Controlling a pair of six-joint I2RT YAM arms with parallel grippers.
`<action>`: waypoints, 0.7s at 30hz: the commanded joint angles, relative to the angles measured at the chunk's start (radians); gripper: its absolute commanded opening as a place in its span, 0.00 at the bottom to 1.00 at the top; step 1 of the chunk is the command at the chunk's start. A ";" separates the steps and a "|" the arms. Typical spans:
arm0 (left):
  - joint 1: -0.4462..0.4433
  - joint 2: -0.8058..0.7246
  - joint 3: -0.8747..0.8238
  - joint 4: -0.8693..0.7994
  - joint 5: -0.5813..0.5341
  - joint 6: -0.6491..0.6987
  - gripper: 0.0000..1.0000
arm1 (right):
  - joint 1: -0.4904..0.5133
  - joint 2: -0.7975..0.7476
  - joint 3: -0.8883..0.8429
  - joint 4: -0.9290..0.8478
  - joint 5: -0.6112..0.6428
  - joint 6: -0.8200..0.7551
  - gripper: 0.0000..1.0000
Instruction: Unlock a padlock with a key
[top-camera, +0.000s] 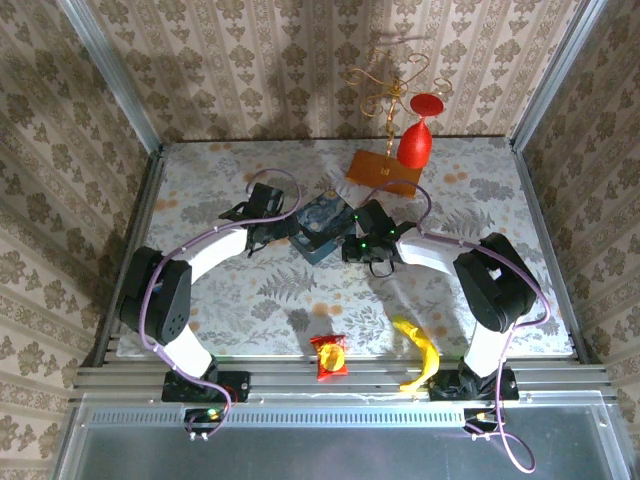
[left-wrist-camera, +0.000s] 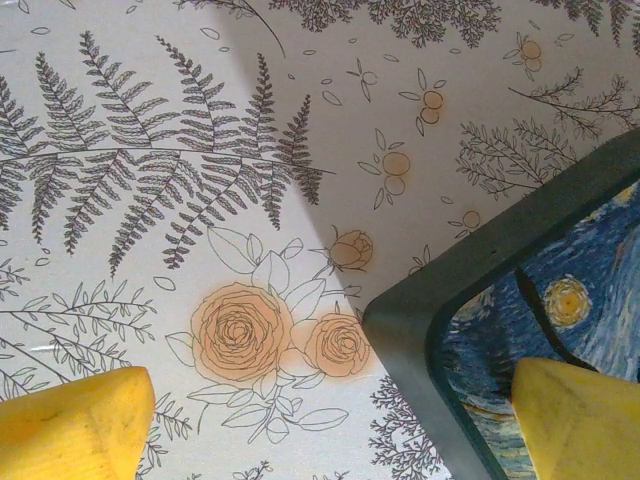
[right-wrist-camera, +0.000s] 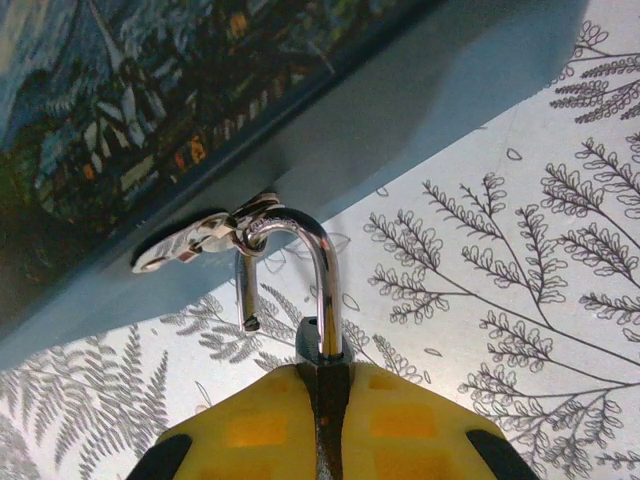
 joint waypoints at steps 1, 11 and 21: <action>0.013 -0.006 -0.034 -0.076 -0.013 0.003 0.92 | -0.009 -0.005 -0.005 0.071 -0.027 0.072 0.03; 0.008 -0.055 -0.028 -0.078 -0.007 0.005 0.94 | -0.010 -0.009 -0.009 0.100 -0.040 0.105 0.02; -0.078 -0.106 0.144 -0.139 -0.101 0.079 1.00 | -0.003 -0.081 -0.114 0.162 -0.050 0.158 0.01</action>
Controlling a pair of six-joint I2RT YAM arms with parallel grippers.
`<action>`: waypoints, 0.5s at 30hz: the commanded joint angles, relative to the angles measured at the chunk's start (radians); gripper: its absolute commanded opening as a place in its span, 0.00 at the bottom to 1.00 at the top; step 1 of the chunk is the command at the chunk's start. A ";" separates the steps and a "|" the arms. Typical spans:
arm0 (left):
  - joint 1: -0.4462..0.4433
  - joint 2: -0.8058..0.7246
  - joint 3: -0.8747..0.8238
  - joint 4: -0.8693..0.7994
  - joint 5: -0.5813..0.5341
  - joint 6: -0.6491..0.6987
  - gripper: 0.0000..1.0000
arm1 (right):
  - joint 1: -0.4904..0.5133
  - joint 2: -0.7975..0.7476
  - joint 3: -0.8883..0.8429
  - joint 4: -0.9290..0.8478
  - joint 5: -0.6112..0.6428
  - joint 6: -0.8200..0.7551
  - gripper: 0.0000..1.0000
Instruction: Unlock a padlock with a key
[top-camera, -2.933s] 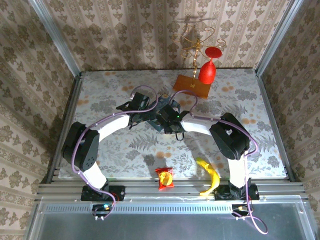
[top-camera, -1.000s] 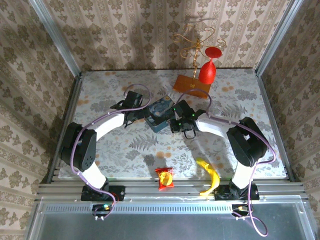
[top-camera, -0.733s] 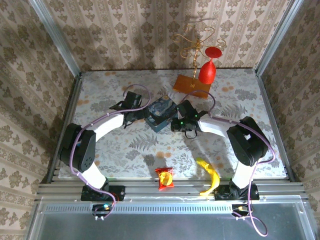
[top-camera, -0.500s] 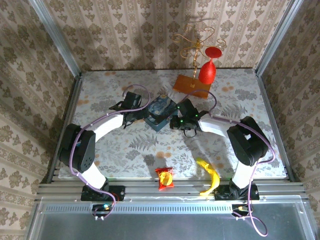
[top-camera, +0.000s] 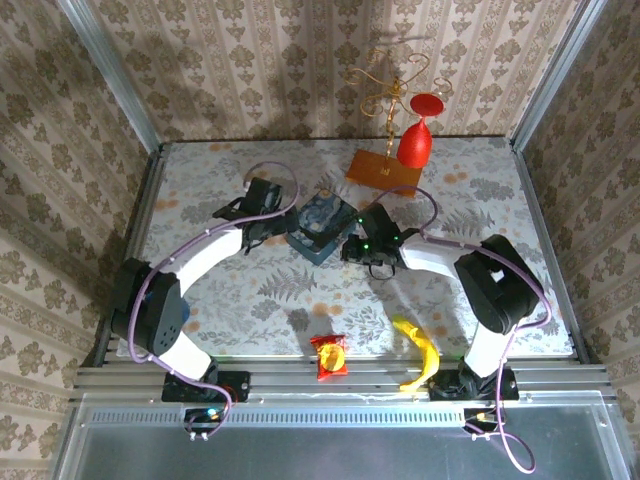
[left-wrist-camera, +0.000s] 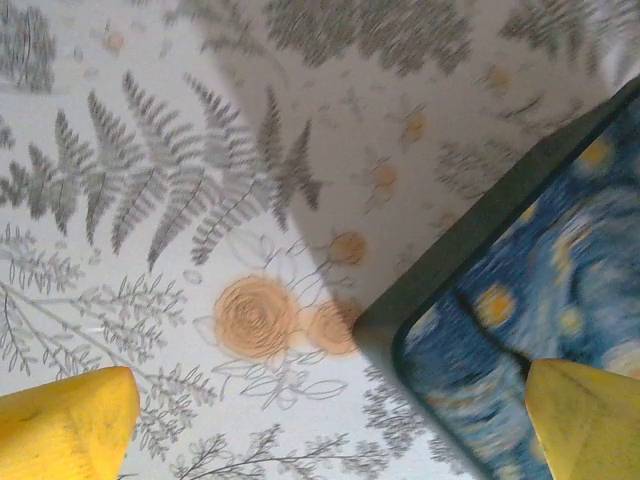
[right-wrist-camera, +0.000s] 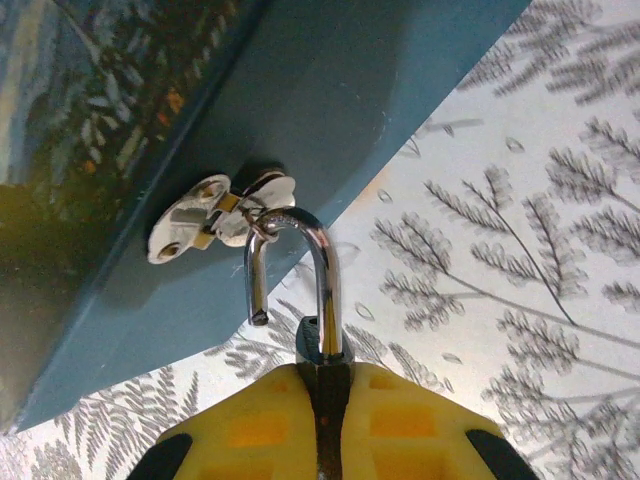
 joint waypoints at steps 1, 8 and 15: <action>-0.060 -0.018 0.102 -0.053 -0.080 0.067 1.00 | 0.004 -0.065 -0.038 0.045 -0.021 0.040 0.01; -0.161 0.115 0.221 -0.152 -0.183 0.097 1.00 | 0.029 -0.105 -0.107 0.094 -0.023 0.091 0.01; -0.202 0.193 0.226 -0.257 -0.259 0.066 1.00 | 0.054 -0.105 -0.144 0.145 -0.026 0.127 0.01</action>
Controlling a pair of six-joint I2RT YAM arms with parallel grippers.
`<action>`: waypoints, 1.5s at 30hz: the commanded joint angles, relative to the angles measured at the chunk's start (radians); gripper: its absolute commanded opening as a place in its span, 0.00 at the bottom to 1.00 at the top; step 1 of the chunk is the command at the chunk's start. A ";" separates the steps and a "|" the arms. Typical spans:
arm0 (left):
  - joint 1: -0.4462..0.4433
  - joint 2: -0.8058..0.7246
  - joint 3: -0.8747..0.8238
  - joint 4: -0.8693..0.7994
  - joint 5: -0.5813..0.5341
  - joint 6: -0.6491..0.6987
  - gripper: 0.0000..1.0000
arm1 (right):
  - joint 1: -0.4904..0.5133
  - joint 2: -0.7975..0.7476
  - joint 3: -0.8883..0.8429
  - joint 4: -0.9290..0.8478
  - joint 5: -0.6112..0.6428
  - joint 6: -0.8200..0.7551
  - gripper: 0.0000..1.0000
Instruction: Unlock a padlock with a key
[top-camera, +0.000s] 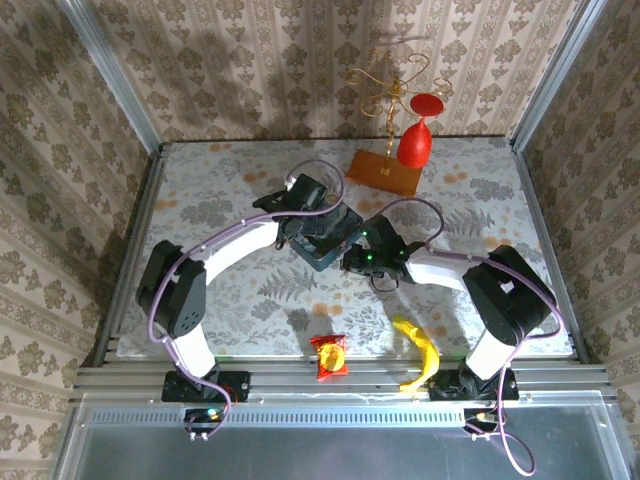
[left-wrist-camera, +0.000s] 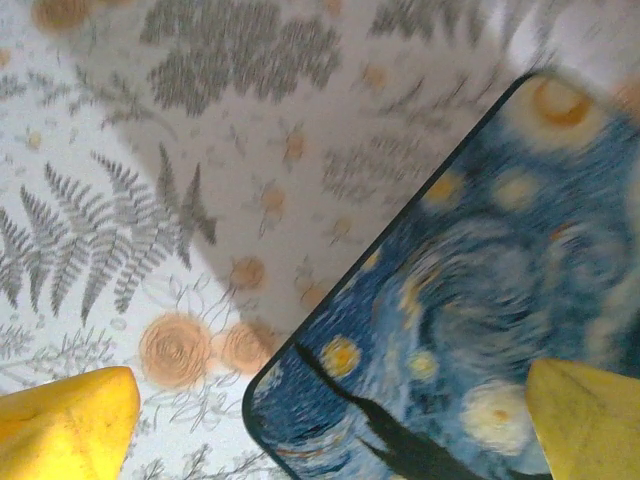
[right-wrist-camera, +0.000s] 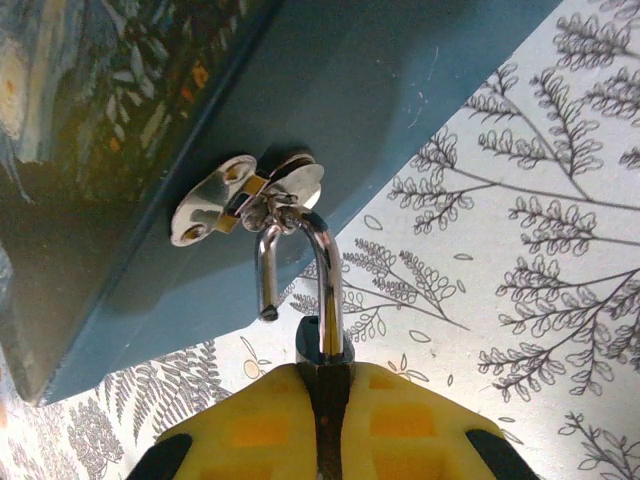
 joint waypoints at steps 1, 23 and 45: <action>-0.014 0.013 0.003 -0.110 -0.081 -0.009 1.00 | 0.012 -0.019 -0.017 0.057 -0.017 0.039 0.01; -0.016 0.025 -0.155 -0.108 -0.050 -0.039 0.89 | 0.009 0.008 -0.053 0.165 0.014 0.083 0.00; -0.016 0.000 -0.199 -0.089 -0.033 -0.051 0.88 | -0.036 0.043 -0.148 0.430 0.020 0.225 0.00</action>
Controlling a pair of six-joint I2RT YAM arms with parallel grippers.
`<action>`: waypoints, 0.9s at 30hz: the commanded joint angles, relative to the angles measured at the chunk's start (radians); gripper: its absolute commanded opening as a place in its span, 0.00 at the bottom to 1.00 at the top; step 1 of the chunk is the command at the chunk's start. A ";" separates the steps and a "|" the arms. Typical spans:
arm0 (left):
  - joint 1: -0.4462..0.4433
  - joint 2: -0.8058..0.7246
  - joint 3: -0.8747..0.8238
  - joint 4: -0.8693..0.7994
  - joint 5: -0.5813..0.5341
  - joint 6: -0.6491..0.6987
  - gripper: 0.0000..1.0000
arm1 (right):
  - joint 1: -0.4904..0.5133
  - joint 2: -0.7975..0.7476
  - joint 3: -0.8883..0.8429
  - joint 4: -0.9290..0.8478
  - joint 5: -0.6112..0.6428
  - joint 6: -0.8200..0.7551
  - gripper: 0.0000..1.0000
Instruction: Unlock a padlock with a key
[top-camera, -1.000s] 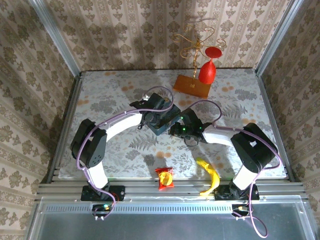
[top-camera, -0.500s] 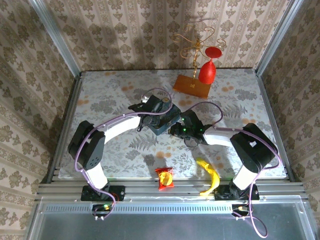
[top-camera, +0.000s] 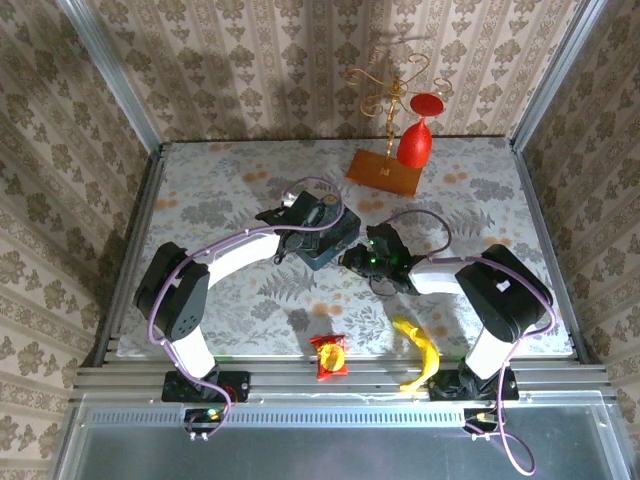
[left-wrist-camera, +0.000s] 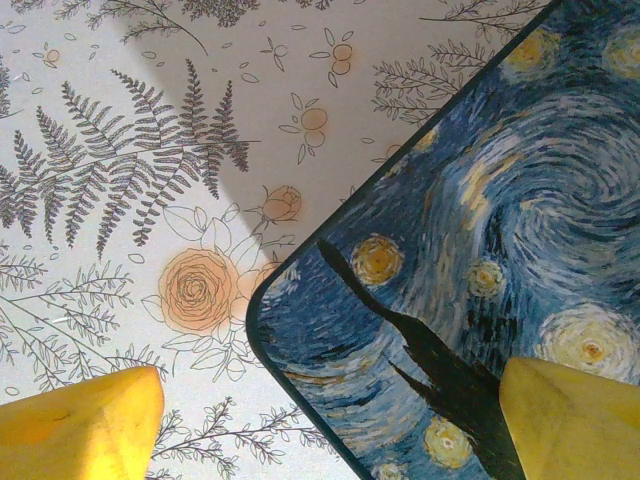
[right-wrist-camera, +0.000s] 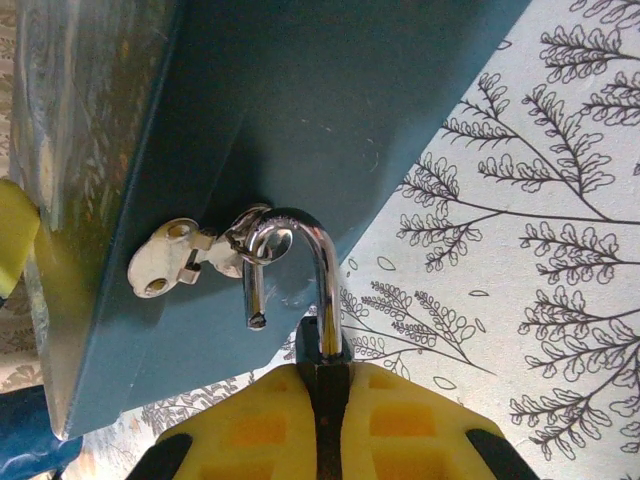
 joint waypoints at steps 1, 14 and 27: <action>0.007 0.025 -0.057 -0.141 0.022 0.006 0.88 | -0.016 0.017 -0.006 0.085 0.017 0.034 0.00; 0.007 0.021 -0.065 -0.138 0.022 0.006 0.88 | -0.019 0.048 -0.006 0.164 0.017 0.099 0.00; 0.007 0.014 -0.074 -0.131 0.021 0.010 0.85 | -0.019 0.104 -0.027 0.296 0.044 0.177 0.00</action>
